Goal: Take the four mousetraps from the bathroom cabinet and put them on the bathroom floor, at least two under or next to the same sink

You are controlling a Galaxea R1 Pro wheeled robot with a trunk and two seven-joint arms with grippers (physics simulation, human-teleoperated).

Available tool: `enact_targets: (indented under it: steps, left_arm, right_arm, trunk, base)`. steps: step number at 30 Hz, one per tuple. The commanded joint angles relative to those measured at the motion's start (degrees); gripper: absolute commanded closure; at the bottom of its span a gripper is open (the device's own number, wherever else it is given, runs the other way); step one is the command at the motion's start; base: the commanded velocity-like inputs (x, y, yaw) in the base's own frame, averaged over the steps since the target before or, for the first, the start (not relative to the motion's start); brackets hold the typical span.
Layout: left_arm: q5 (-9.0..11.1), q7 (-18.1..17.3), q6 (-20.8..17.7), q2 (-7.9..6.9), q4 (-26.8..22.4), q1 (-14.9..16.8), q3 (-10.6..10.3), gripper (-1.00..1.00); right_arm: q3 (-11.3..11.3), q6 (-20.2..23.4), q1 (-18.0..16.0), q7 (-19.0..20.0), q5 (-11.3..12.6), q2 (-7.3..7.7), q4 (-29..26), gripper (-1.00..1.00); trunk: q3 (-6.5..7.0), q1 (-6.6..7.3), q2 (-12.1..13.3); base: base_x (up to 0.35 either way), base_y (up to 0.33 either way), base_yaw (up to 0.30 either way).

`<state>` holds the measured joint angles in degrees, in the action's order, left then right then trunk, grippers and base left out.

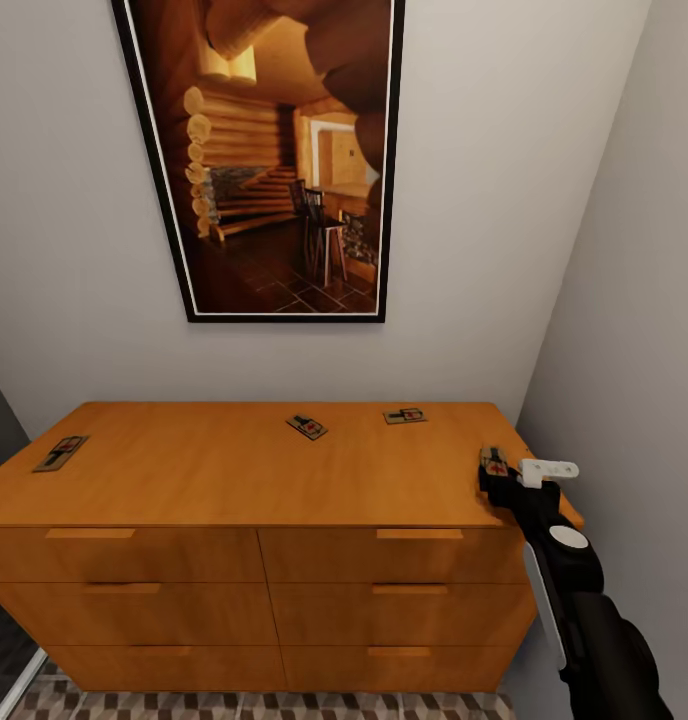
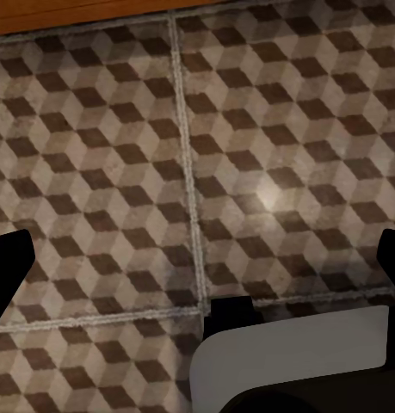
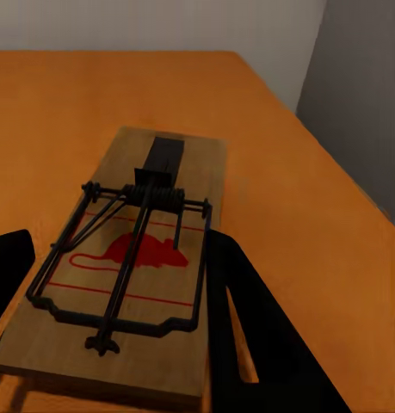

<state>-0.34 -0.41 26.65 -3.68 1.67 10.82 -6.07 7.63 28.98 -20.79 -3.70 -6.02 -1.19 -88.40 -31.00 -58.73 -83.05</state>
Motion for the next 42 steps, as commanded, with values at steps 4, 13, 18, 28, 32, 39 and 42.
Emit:
enact_targets:
  steps: [4,13,18,28,32,39,42]
  left_arm:
    - [0.0,0.0,0.3,-0.01,0.2,0.1,-0.3,-1.0]
    - [0.0,0.0,0.3,-0.01,0.2,0.1,-0.3,-1.0]
    - [0.0,0.0,0.3,-0.01,0.2,0.1,-0.3,-1.0]
    - [0.0,0.0,0.3,-0.01,0.2,0.1,-0.3,-1.0]
    - [0.0,0.0,0.3,-0.01,0.2,0.1,-0.3,-1.0]
    - [0.0,0.0,0.3,-0.01,0.2,0.1,-0.3,-1.0]
    - [0.0,0.0,0.3,-0.01,0.2,0.1,-0.3,-1.0]
  right_arm:
    - [0.0,2.1,0.0,0.1,-0.6,0.0,-2.1,1.0]
    - [0.0,4.2,-0.2,0.0,-0.7,0.47,-4.0,1.0]
    - [0.0,4.3,-0.8,-0.1,-0.7,0.49,-4.1,1.0]
    - [-0.1,5.8,-1.3,-0.2,-0.7,0.56,-4.2,1.0]
    - [-0.1,5.9,-1.3,-0.2,-0.7,0.57,-4.2,1.0]
    - [-0.1,6.0,-1.3,-0.1,-1.3,0.58,-4.1,1.0]
    - [-0.1,6.0,-1.3,-0.1,-2.4,0.56,-4.1,1.0]
  trunk:
    - [-0.06,0.0,0.0]
    - [-0.06,0.0,0.0]
    - [-0.06,0.0,0.0]
    - [-0.06,0.0,0.0]
    - [-0.06,0.0,0.0]
    - [-0.06,0.0,0.0]
    - [-0.06,0.0,0.0]
  base:
    - [0.0,0.0,0.0]
    - [0.0,0.0,0.0]
    - [0.0,0.0,0.0]
    - [-0.126,0.088,0.0]
    - [-0.242,0.177,0.0]
    - [-0.249,0.197,0.0]
    - [-0.251,0.202,0.0]
